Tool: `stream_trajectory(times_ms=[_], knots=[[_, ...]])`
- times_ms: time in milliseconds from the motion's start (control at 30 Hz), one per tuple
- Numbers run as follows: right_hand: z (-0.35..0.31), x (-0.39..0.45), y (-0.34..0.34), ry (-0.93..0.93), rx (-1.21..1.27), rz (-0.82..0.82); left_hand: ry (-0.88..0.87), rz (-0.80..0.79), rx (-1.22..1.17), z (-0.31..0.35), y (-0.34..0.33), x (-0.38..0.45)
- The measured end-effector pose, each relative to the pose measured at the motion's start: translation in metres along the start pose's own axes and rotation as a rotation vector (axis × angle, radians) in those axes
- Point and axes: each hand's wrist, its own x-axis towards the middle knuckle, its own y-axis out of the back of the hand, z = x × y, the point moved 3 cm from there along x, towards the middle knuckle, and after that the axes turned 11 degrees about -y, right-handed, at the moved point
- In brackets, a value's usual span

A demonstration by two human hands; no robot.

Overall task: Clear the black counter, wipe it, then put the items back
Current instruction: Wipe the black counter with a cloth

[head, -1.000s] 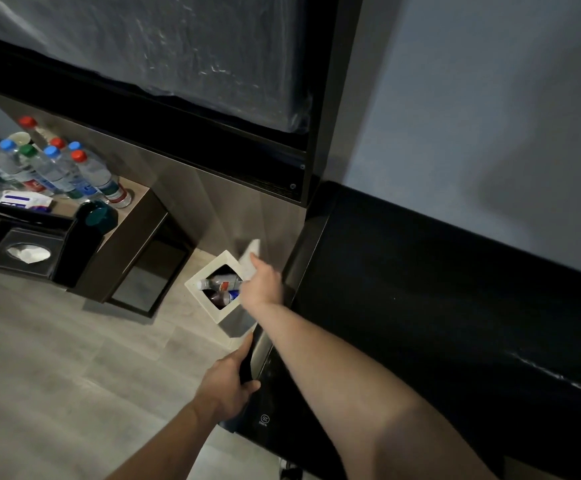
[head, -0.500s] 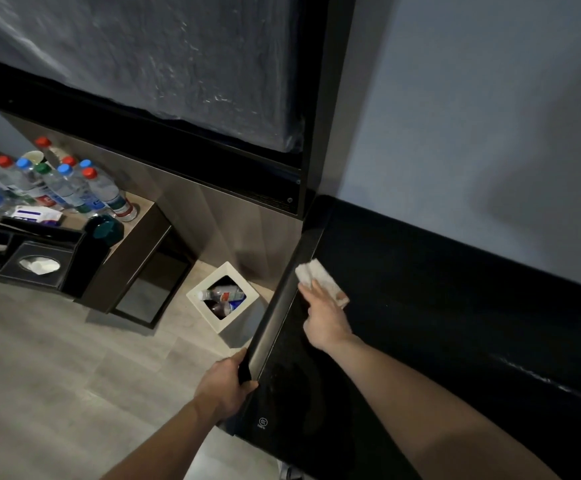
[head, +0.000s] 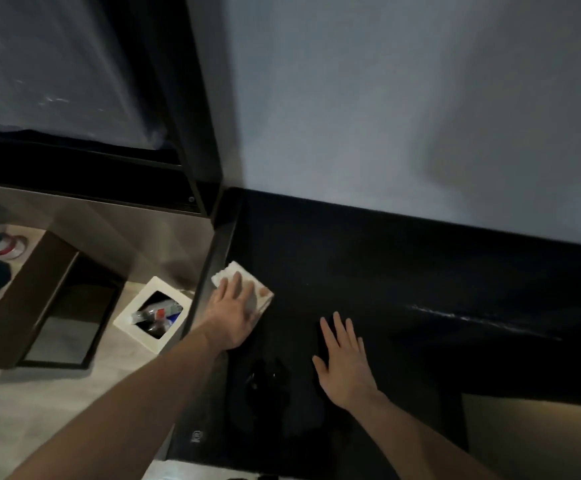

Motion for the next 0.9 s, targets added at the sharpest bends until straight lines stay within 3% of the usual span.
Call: stream_trajectory(times_ms=[200, 900], knots=[[0.097, -0.027, -0.009, -0.057, -0.030, 0.015, -0.005, -0.019, 0.052, 0.031, -0.025, 0.018], [0.337, -0.052, 0.010, -0.025, -0.086, 0.029, 0.006, -0.112, -0.020, 0.286, -0.088, 0.068]])
